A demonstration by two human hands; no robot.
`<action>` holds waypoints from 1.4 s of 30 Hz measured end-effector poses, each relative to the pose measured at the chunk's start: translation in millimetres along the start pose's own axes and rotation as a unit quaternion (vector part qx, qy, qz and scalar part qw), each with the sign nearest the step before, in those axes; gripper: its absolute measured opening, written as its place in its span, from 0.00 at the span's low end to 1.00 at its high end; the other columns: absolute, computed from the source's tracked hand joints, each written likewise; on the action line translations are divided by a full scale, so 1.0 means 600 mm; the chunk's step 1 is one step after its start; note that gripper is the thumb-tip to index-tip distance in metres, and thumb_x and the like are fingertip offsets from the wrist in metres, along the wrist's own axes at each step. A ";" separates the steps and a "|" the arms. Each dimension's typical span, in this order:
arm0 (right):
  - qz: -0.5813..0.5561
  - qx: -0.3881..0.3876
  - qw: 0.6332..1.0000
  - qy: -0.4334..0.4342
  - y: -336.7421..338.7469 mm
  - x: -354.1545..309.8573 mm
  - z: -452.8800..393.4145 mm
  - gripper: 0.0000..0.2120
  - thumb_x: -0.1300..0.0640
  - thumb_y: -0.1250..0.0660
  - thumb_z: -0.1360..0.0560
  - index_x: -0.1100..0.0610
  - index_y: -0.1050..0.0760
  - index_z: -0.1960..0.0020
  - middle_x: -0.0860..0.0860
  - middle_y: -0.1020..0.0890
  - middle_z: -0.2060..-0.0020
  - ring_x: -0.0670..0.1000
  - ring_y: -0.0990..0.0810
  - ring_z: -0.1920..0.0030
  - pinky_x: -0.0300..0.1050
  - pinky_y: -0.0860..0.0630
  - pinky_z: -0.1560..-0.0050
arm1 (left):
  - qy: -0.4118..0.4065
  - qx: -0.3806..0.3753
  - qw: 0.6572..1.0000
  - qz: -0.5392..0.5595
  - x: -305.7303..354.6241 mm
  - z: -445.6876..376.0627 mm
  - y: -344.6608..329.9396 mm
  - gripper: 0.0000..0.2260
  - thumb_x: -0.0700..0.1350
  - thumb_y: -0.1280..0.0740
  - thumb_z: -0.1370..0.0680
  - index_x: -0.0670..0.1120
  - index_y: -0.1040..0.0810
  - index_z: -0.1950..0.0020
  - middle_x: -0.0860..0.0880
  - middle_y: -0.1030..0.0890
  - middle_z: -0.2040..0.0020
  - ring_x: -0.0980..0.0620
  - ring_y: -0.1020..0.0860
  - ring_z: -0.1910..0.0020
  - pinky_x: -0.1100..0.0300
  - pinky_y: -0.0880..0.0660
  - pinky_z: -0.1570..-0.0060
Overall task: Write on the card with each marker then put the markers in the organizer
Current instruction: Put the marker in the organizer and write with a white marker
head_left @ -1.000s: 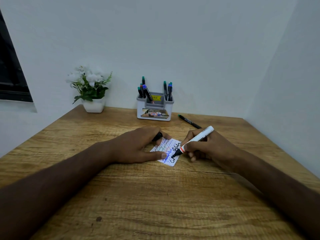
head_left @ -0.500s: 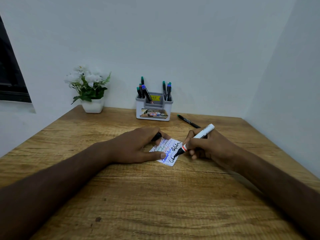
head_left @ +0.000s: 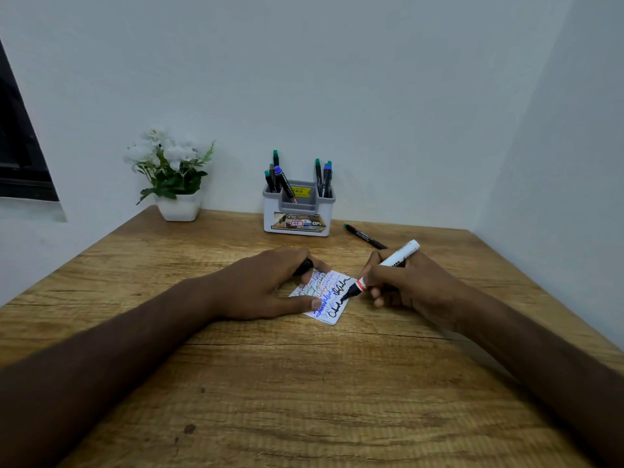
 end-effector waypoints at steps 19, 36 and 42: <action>-0.233 0.027 0.966 0.110 0.007 -0.023 0.001 0.12 0.73 0.39 0.20 0.65 0.17 0.51 0.64 0.13 0.54 0.57 0.12 0.55 0.50 0.12 0.48 | 0.061 -0.008 0.997 -0.036 -0.013 -0.004 -0.001 0.15 0.56 0.45 0.12 0.56 0.28 0.28 0.79 0.31 0.41 0.70 0.29 0.41 0.65 0.31 0.49; -0.063 0.055 0.983 0.165 -0.005 -0.028 0.001 0.05 0.73 0.34 0.21 0.72 0.19 0.52 0.64 0.13 0.58 0.57 0.14 0.60 0.50 0.15 0.55 | 0.041 -0.020 0.997 -0.066 0.001 -0.005 -0.003 0.14 0.59 0.41 0.13 0.56 0.24 0.32 0.57 0.22 0.42 0.59 0.27 0.43 0.50 0.24 0.43; 0.014 0.068 0.980 0.187 -0.004 -0.039 0.009 0.05 0.67 0.28 0.20 0.64 0.16 0.46 0.58 0.10 0.59 0.55 0.11 0.60 0.46 0.14 0.55 | 0.028 -0.017 0.995 -0.092 0.002 -0.007 -0.004 0.12 0.57 0.41 0.13 0.55 0.25 0.34 0.58 0.23 0.43 0.59 0.27 0.44 0.52 0.25 0.45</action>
Point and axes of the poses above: each hand's wrist, its own z-axis away from the middle knuckle, its own y-axis out of the back of the hand, x = y × z, the point moved 7 cm from there along -z, towards the middle knuckle
